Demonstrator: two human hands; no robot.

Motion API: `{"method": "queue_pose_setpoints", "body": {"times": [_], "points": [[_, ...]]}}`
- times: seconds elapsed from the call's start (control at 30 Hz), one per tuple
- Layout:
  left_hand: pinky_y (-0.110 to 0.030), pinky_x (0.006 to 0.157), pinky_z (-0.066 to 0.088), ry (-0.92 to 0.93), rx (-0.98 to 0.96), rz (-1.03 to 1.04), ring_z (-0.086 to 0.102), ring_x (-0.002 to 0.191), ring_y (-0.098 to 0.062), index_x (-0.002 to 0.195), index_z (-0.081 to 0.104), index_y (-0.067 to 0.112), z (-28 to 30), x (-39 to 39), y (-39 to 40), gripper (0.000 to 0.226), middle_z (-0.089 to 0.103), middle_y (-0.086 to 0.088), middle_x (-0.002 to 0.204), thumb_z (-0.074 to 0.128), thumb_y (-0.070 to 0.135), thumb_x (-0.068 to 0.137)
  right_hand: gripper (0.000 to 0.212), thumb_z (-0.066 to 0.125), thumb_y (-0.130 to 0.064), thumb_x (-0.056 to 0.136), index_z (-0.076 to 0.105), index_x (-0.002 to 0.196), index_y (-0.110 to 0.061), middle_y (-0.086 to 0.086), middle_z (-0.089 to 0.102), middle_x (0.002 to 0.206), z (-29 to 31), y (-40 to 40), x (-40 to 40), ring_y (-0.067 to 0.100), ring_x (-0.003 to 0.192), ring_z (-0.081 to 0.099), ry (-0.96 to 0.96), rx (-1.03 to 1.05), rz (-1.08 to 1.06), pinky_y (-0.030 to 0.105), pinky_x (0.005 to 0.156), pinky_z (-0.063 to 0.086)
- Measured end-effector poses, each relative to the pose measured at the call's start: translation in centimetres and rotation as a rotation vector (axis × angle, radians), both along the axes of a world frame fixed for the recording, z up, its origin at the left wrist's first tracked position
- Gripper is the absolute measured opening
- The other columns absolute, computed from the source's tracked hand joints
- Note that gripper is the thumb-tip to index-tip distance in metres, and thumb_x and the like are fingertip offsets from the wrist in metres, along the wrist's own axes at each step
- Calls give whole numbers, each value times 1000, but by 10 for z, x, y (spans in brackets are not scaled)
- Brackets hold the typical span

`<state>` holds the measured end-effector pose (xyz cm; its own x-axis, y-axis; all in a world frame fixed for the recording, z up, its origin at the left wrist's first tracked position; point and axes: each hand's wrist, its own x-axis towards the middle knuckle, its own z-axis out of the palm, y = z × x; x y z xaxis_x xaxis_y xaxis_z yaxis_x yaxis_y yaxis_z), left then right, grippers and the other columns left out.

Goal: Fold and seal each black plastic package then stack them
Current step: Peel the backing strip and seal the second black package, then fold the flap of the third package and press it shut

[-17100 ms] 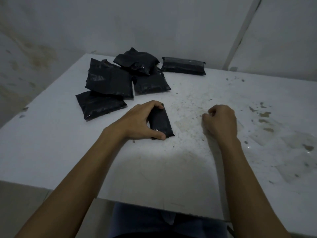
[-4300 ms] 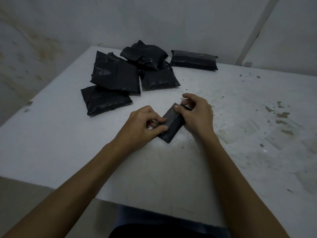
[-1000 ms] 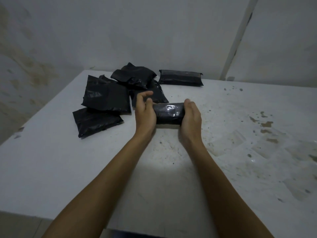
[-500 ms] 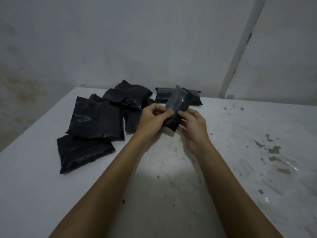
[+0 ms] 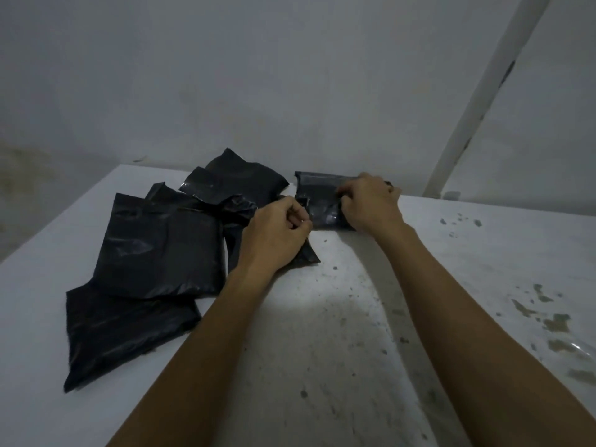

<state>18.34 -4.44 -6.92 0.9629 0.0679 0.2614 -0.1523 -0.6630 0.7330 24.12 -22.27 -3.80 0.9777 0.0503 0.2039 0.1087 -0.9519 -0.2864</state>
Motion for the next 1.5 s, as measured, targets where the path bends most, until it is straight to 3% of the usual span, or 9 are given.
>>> {"method": "queue_pose_setpoints", "body": {"times": [0.2, 0.37, 0.6, 0.77, 0.9, 1.07, 1.23, 1.4, 1.5], "points": [[-31, 79, 59, 23, -80, -72, 63, 76, 0, 88, 70, 30, 9, -1, 6, 9, 69, 14, 83, 77, 24, 90, 21, 60, -8, 93, 74, 107, -14, 9, 63, 106, -22, 3, -12, 31, 104, 56, -317, 58, 90, 42, 90, 38], [-4, 71, 47, 10, -98, -154, 60, 70, 7, 96, 75, 25, 40, -5, 44, 18, 74, 9, 90, 74, 7, 91, 16, 59, -16, 98, 75, 102, -14, 4, 69, 101, -22, 3, -29, 25, 98, 61, -169, 109, 176, 40, 90, 48], [-22, 78, 53, 67, -117, -102, 65, 72, -2, 99, 75, 25, 39, -19, 96, 17, 73, 4, 85, 75, 10, 91, 60, 62, -69, 88, 58, 126, -23, 1, 60, 115, -7, 60, -65, 22, 103, 59, 205, 389, 40, 39, 85, 50], [-21, 77, 54, 93, -140, -112, 69, 75, -2, 98, 75, 26, 34, -27, 101, 17, 75, 3, 86, 75, 10, 92, 73, 83, -45, 81, 44, 134, -14, 5, 55, 129, -5, 79, -73, 23, 107, 53, 340, 566, -43, 31, 82, 41], [-26, 84, 58, 96, -162, -128, 72, 81, -9, 96, 75, 27, 36, -32, 101, 19, 76, 1, 87, 75, 9, 91, 75, 91, -34, 67, 53, 128, -12, 1, 62, 118, 2, 70, -85, 20, 104, 61, 408, 765, -74, 33, 87, 54], [-25, 90, 55, 73, -192, -112, 70, 91, -12, 107, 73, 25, 49, -46, 95, 14, 73, -3, 95, 75, 20, 94, 22, 84, -17, 81, 71, 99, -16, -1, 75, 92, 12, 38, -120, 13, 76, 73, 386, 1072, 21, 19, 57, 55], [-30, 95, 54, 195, -481, -158, 63, 113, -10, 142, 44, 31, 57, -86, 68, 60, 60, 3, 123, 76, 42, 91, 40, 87, -12, 77, 73, 114, -18, 0, 79, 105, 0, 23, -151, 20, 94, 76, 320, 1185, 145, 34, 80, 62], [-37, 97, 58, 286, -775, -146, 70, 113, -16, 149, 35, 38, 47, -115, 69, 105, 64, 2, 132, 93, 25, 63, 60, 85, 0, 74, 65, 128, -16, 10, 77, 114, -11, 18, -168, 29, 106, 73, 420, 1260, 327, 41, 92, 59], [-43, 98, 59, 229, -989, -101, 73, 109, -22, 149, 35, 30, 34, -128, 71, 103, 75, -5, 119, 90, 14, 63, 53, 83, 0, 77, 66, 125, -13, 8, 77, 115, -17, 22, -175, 27, 107, 73, 423, 1283, 351, 38, 91, 60]]}}
